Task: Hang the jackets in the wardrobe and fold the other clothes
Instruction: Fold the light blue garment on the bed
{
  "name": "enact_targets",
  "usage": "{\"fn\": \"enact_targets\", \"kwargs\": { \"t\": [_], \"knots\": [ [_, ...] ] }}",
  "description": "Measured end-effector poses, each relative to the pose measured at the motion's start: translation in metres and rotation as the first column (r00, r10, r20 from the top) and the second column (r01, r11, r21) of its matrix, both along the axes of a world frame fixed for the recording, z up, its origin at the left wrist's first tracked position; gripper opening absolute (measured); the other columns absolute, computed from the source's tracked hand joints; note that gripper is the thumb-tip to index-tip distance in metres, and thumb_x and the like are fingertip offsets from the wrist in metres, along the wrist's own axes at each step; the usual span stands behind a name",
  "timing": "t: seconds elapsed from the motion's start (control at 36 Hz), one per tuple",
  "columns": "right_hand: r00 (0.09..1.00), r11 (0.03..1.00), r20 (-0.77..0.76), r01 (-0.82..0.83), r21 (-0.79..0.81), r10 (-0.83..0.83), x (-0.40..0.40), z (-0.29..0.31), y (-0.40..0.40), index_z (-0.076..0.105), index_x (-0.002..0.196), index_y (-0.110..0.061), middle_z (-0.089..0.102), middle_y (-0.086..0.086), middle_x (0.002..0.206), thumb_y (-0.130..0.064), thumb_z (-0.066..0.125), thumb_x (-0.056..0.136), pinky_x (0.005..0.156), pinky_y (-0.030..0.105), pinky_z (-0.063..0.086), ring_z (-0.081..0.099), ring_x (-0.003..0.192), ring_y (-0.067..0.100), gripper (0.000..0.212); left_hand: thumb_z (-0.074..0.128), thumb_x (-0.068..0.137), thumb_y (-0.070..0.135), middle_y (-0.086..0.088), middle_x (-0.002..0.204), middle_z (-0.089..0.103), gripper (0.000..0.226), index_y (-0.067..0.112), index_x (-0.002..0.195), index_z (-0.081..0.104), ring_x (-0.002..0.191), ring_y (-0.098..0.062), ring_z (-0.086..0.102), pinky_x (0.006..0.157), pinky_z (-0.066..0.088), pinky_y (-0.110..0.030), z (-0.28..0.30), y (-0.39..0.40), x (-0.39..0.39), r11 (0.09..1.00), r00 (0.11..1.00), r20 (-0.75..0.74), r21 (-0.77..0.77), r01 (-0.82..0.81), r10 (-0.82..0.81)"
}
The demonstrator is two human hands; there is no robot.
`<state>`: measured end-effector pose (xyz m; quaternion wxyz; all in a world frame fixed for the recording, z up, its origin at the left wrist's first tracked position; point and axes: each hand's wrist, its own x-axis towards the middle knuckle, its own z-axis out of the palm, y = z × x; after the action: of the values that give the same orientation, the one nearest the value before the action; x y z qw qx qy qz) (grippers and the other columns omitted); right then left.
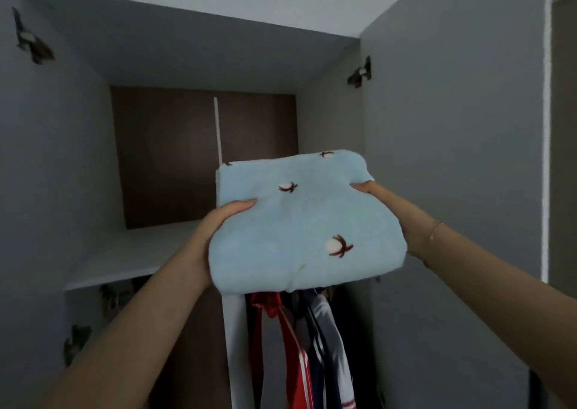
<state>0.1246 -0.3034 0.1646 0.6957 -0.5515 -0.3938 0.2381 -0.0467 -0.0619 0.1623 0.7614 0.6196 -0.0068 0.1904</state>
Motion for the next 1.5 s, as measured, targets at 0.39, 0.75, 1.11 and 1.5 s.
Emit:
{"fn": "enact_targets", "kwargs": {
  "t": [0.39, 0.75, 1.11, 1.5],
  "knots": [
    [0.971, 0.963, -0.02, 0.232, -0.14, -0.237, 0.226, 0.054, 0.122, 0.058, 0.126, -0.014, 0.066, 0.015, 0.117, -0.033, 0.057, 0.093, 0.096, 0.045, 0.048, 0.062, 0.106, 0.033, 0.039, 0.069, 0.069, 0.019, -0.015, 0.08, 0.073, 0.017, 0.006, 0.073, 0.079, 0.065, -0.027, 0.072, 0.051, 0.057, -0.033, 0.019, 0.094, 0.228, 0.99, 0.993, -0.104, -0.119, -0.069, 0.057],
    [0.558, 0.579, 0.782, 0.747, -0.328, -0.277, 0.313, 0.036, 0.174, 0.039, 0.145, -0.014, 0.04, 0.007, 0.15, -0.032, 0.056, 0.093, 0.107, 0.025, 0.032, 0.041, 0.135, 0.024, 0.058, 0.068, 0.088, 0.017, -0.014, 0.146, 0.043, 0.075, 0.008, 0.15, 0.026, 0.128, -0.028, 0.048, 0.105, 0.042, -0.04, -0.006, 0.134, 0.324, 0.787, 0.864, -0.249, 0.57, -0.234, 0.438],
    [0.552, 0.531, 0.813, 0.639, -0.556, 0.187, 0.33, 0.006, 0.215, 0.036, 0.147, -0.025, 0.031, -0.002, 0.156, -0.053, 0.029, 0.1, 0.111, 0.028, 0.017, 0.029, 0.141, 0.02, 0.055, 0.02, 0.094, 0.067, 0.008, 0.16, -0.017, 0.053, 0.057, 0.144, 0.006, 0.145, -0.024, -0.022, 0.115, -0.007, -0.059, -0.023, 0.13, 0.394, 0.18, 0.805, -0.273, 0.961, 0.208, 0.527],
    [0.586, 0.591, 0.798, 0.597, -0.542, 0.14, 0.333, 0.001, 0.212, 0.036, 0.147, -0.03, 0.024, -0.005, 0.158, -0.051, 0.032, 0.101, 0.113, 0.025, 0.01, 0.019, 0.145, 0.014, 0.051, 0.029, 0.103, 0.039, -0.006, 0.158, 0.023, 0.045, 0.03, 0.146, 0.035, 0.146, -0.022, 0.016, 0.115, 0.009, -0.03, -0.012, 0.105, 0.388, 0.288, 0.84, -0.233, 0.953, 0.097, 0.489]
  ]
}}
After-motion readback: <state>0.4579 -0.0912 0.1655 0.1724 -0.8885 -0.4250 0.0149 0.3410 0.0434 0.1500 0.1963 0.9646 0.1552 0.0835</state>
